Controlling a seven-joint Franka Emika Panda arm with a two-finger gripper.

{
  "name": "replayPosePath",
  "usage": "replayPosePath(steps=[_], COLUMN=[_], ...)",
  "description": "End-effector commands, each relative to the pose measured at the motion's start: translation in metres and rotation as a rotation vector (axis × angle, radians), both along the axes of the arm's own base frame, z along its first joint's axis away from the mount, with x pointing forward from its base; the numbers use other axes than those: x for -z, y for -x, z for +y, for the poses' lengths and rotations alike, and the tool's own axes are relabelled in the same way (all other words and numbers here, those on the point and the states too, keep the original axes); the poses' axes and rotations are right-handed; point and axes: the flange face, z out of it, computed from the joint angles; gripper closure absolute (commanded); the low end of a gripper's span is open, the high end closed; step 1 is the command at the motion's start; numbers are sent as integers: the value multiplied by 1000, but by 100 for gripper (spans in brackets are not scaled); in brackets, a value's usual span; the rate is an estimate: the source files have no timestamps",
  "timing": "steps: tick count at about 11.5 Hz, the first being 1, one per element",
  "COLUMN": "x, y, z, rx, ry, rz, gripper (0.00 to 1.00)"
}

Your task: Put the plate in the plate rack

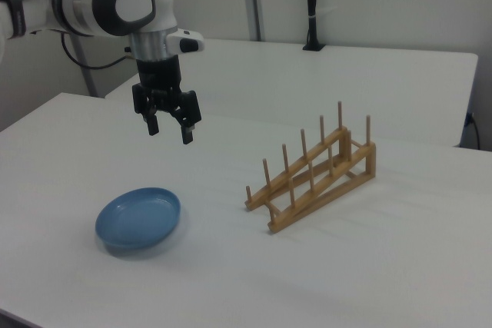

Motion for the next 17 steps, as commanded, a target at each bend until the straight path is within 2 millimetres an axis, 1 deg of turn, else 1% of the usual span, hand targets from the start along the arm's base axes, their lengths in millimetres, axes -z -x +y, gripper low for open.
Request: replayPosePath(steps=[1, 12, 14, 15, 17], x=[-3, -2, 0, 5, 9], y=[-5, -6, -6, -7, -9], z=[1, 2, 2, -1, -1], rx=[-5, -8, -70, -140, -185], ry=[-15, -16, -24, -33, -40], rz=[-31, -31, -23, -9, -1], gripper=[0, 0, 0, 0, 0])
